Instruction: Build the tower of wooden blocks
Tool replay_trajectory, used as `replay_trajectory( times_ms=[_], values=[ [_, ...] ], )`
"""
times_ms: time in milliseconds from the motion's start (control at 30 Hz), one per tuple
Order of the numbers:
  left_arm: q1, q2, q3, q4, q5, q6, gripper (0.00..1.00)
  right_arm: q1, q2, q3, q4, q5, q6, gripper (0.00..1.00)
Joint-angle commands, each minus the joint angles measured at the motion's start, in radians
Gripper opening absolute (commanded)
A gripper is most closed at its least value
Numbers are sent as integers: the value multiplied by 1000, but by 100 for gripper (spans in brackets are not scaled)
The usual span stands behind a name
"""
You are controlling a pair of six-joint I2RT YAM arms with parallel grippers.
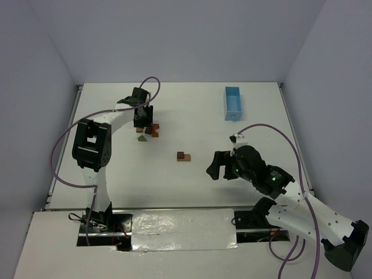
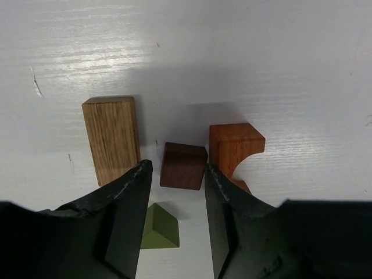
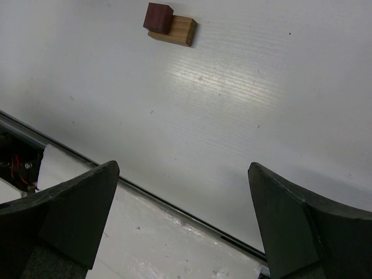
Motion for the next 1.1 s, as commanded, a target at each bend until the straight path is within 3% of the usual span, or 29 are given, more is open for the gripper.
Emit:
replay_trajectory(
  times_ms=[0, 200, 400, 700, 900, 1067],
  values=[
    [-11, 21, 20, -4, -11, -8, 54, -2, -7, -1, 19, 0, -19, 100],
    [-23, 44, 16, -8, -19, -1, 56, -2, -7, -6, 19, -3, -19, 100],
    [-31, 63, 8, -4, -22, -1, 52, -2, -5, -8, 22, -4, -22, 100],
    [-41, 23, 7, -10, -51, -16, 36, -2, 4, -12, 31, -3, -21, 100],
    [-83, -109, -7, -33, -146, -73, 22, -1, 21, -15, 43, -1, -17, 100],
    [-141, -198, -9, -96, -226, -165, 20, -2, 20, -11, 46, 19, -2, 100]
  ],
)
